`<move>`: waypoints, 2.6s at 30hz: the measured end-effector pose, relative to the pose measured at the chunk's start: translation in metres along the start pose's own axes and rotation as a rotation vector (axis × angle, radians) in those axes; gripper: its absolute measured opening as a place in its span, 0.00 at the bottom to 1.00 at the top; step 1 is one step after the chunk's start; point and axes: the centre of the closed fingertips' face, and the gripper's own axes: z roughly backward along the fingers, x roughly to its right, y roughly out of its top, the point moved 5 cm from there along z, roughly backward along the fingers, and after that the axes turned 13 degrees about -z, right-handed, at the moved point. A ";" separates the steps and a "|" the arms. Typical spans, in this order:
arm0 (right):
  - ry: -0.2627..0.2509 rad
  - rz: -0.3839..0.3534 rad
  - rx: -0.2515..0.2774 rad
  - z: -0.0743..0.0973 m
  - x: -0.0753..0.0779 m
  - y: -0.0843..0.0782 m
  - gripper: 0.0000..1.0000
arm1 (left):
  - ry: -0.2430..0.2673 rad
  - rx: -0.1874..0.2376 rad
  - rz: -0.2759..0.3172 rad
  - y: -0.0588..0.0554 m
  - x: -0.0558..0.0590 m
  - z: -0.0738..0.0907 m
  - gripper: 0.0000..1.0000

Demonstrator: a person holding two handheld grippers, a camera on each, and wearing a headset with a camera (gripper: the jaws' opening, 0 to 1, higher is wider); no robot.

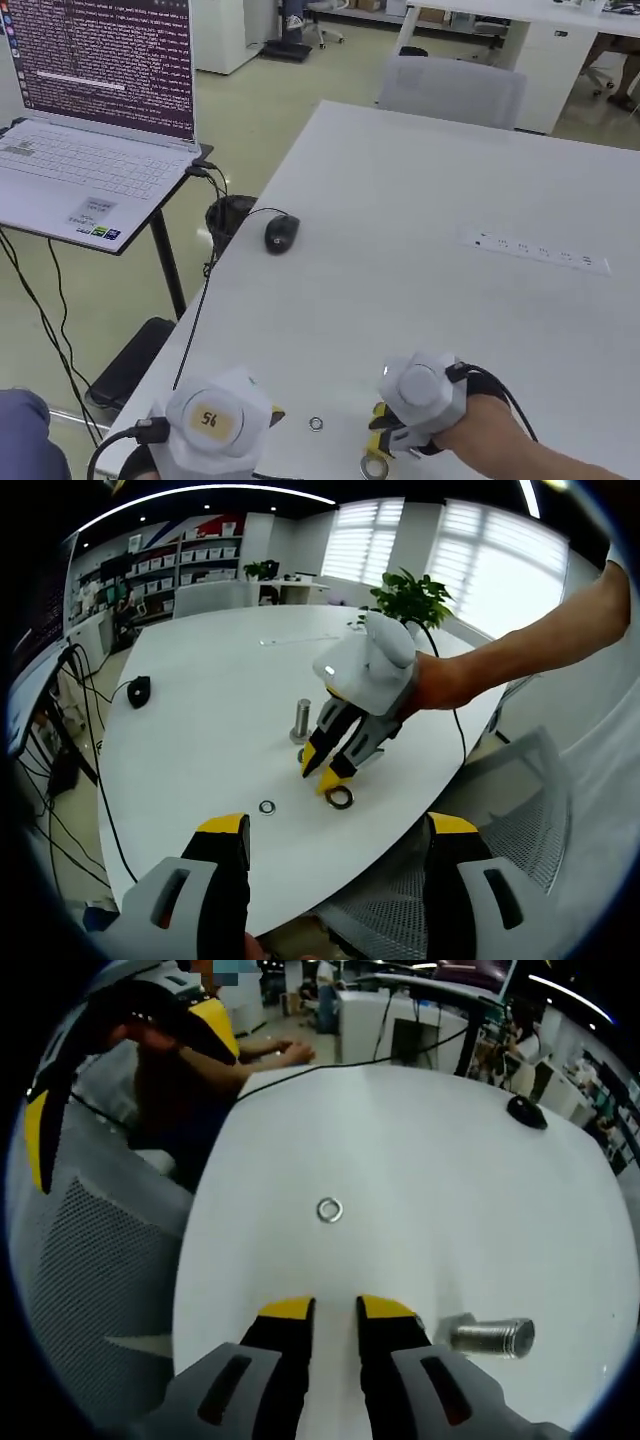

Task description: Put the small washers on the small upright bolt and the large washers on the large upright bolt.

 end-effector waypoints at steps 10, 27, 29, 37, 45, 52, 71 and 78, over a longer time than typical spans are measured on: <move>0.082 0.141 -0.013 -0.026 -0.009 0.043 0.21 | 0.039 0.005 0.036 -0.011 -0.008 0.013 0.70; 0.138 0.279 -0.053 -0.028 -0.009 0.046 0.16 | 0.044 0.017 0.042 -0.009 -0.011 0.012 0.70; 0.136 0.272 -0.049 -0.030 -0.008 0.046 0.15 | 0.045 0.016 0.040 -0.009 -0.011 0.013 0.70; 0.122 0.238 -0.042 -0.028 -0.009 0.039 0.15 | 0.052 0.010 0.046 -0.013 -0.012 0.016 0.70; 0.127 0.254 -0.053 -0.024 -0.006 0.027 0.16 | 0.053 0.011 0.050 -0.013 -0.011 0.017 0.70; 0.141 0.307 -0.081 -0.026 -0.007 0.028 0.18 | 0.039 0.012 0.033 -0.008 -0.009 0.013 0.70; 0.094 0.317 -0.138 -0.019 -0.006 0.027 0.14 | 0.049 0.007 0.032 -0.009 -0.010 0.014 0.70; 0.065 0.219 -0.109 -0.011 0.002 0.013 0.14 | 0.051 0.007 0.037 -0.010 -0.012 0.014 0.70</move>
